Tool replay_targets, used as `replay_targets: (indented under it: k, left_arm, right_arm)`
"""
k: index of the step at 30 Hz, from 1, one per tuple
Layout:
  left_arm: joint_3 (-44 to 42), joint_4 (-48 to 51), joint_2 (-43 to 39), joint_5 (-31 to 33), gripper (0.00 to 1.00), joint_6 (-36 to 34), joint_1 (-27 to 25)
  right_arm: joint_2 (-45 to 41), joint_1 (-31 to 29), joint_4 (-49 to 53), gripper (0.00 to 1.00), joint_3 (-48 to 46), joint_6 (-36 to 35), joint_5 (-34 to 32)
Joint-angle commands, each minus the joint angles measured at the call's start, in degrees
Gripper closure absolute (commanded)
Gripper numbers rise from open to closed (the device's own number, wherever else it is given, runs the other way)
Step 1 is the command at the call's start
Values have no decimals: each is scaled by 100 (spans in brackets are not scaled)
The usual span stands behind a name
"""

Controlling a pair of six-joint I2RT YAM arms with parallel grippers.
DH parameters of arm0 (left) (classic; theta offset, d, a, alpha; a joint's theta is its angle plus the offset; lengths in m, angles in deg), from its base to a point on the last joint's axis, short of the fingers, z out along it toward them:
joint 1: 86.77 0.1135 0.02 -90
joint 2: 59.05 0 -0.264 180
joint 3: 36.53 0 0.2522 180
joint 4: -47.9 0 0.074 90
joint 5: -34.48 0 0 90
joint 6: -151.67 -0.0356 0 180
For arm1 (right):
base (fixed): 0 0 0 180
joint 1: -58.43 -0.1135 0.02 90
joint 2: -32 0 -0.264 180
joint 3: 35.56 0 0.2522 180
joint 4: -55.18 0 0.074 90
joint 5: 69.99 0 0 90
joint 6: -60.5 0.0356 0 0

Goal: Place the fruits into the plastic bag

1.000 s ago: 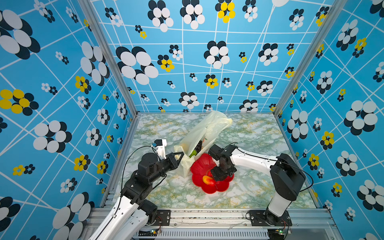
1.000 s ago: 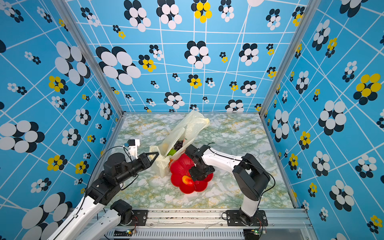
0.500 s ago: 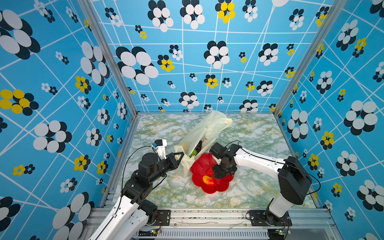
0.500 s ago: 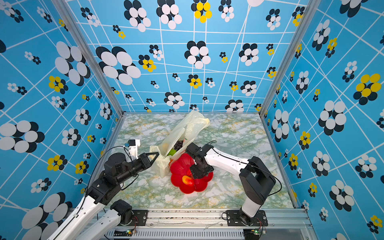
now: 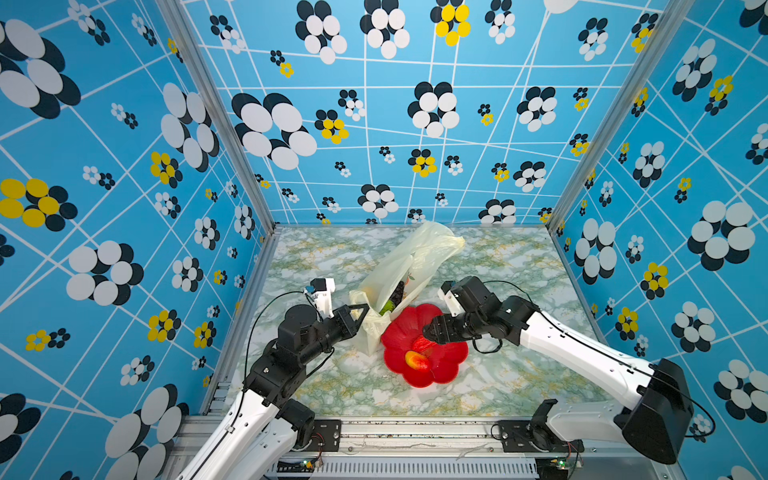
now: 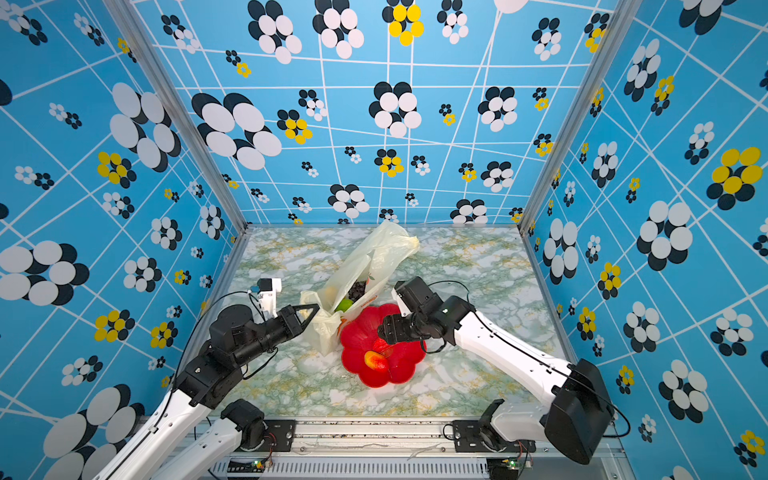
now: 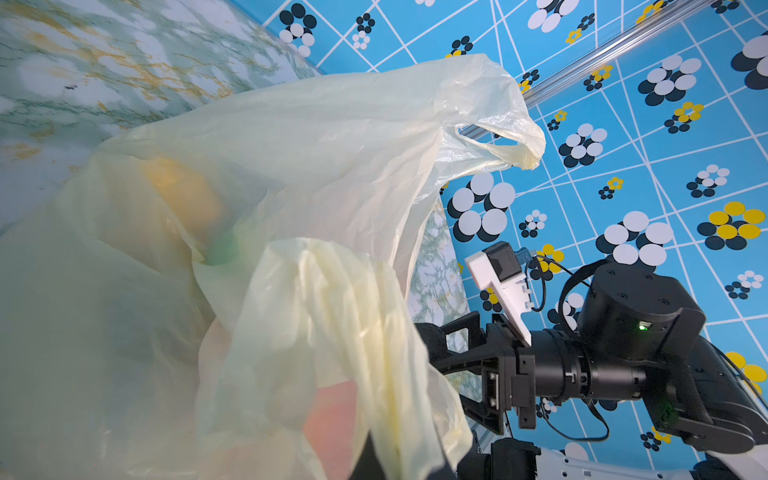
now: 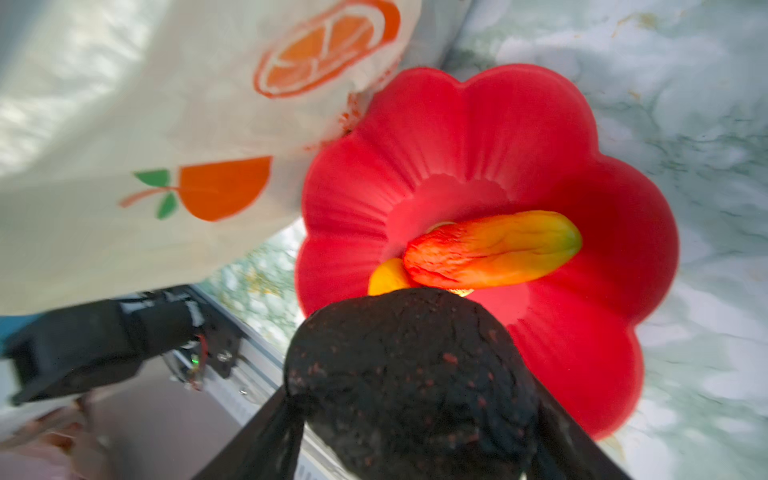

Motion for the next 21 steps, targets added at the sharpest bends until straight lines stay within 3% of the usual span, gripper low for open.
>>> replay_targets:
  k: [1, 5, 9, 15, 21]
  left_arm:
    - [73, -137, 50, -109, 100, -11, 44]
    - [102, -145, 51, -116, 100, 11, 44]
    - [166, -77, 62, -161, 100, -35, 44]
    - [225, -119, 84, -200, 100, -30, 44]
    - [238, -20, -21, -207, 100, -37, 35]
  right_arm:
    - [-422, 92, -1665, 35, -479, 1005, 785]
    - [-824, 104, -3154, 36, -1016, 1852, 861]
    - [-1183, 103, -3475, 36, -1027, 2010, 617]
    - [-862, 121, -1986, 36, 223, 970, 339]
    - [54, 126, 385, 37, 1961, -473, -869]
